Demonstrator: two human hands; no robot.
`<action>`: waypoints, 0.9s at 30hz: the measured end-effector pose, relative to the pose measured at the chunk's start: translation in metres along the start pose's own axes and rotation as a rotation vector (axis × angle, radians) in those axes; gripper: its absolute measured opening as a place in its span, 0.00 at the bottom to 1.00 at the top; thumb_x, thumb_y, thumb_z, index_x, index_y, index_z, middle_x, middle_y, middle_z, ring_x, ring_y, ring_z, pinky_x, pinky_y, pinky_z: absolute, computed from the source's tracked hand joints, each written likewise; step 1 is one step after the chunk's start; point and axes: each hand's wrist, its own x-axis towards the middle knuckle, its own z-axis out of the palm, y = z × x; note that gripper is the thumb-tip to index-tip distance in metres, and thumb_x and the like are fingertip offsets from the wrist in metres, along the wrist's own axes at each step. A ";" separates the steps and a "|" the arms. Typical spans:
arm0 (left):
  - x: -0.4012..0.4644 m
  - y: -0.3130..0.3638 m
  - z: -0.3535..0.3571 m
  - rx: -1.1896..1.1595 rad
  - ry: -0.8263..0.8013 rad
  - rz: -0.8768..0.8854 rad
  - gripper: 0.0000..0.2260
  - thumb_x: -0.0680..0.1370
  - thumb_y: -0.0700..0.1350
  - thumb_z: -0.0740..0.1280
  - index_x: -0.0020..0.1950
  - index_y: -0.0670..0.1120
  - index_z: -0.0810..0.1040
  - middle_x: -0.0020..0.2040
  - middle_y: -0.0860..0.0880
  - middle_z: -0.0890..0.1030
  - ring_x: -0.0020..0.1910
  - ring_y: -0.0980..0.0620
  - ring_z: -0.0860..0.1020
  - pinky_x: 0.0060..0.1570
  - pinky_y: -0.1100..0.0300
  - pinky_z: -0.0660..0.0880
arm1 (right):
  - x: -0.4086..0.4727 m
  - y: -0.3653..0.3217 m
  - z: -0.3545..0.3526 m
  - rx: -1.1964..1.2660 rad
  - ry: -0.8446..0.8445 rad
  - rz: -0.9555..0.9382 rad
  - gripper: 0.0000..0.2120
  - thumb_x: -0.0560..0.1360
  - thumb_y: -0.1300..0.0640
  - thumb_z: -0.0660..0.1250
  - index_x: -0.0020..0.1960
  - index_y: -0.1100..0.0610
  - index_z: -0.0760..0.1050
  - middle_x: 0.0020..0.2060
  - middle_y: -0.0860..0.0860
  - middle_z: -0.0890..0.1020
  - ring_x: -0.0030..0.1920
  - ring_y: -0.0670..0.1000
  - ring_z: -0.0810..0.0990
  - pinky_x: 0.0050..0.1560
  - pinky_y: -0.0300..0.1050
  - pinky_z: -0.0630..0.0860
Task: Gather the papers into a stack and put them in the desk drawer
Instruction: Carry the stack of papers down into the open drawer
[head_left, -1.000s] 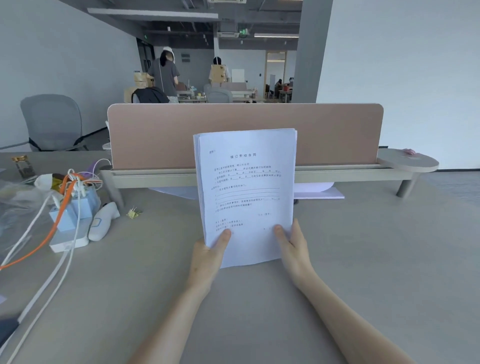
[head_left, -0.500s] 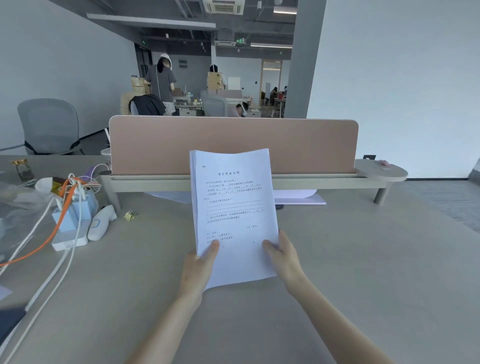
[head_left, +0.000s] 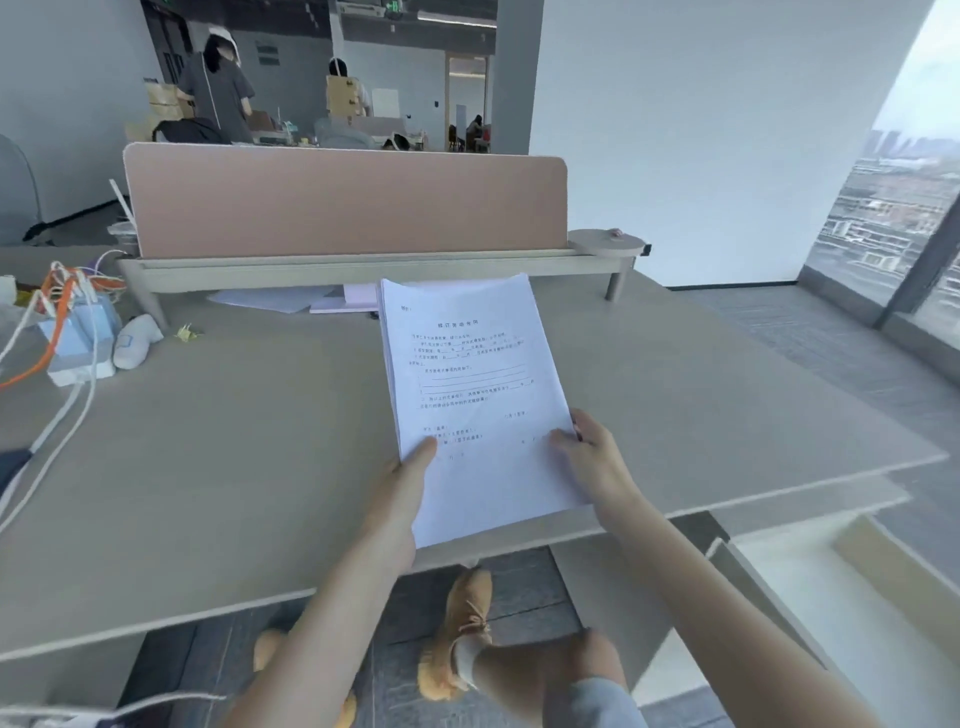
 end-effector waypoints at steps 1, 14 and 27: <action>-0.011 -0.006 0.006 0.001 -0.007 -0.021 0.17 0.80 0.50 0.67 0.68 0.49 0.73 0.58 0.52 0.74 0.57 0.53 0.73 0.54 0.61 0.64 | -0.009 0.004 -0.010 -0.004 0.015 0.010 0.12 0.79 0.62 0.60 0.59 0.56 0.78 0.54 0.53 0.84 0.53 0.56 0.82 0.57 0.53 0.78; -0.138 -0.093 0.140 0.140 -0.218 -0.160 0.14 0.81 0.56 0.61 0.61 0.50 0.78 0.51 0.50 0.84 0.48 0.48 0.82 0.41 0.56 0.77 | -0.126 0.084 -0.208 0.015 0.251 0.182 0.09 0.79 0.65 0.60 0.49 0.58 0.78 0.41 0.51 0.82 0.42 0.55 0.80 0.38 0.42 0.74; -0.164 -0.177 0.258 0.348 -0.337 0.095 0.06 0.76 0.33 0.61 0.43 0.42 0.74 0.33 0.56 0.79 0.33 0.53 0.74 0.27 0.71 0.68 | -0.150 0.179 -0.364 0.029 0.338 0.379 0.07 0.76 0.63 0.64 0.47 0.59 0.81 0.42 0.54 0.84 0.41 0.54 0.82 0.46 0.47 0.77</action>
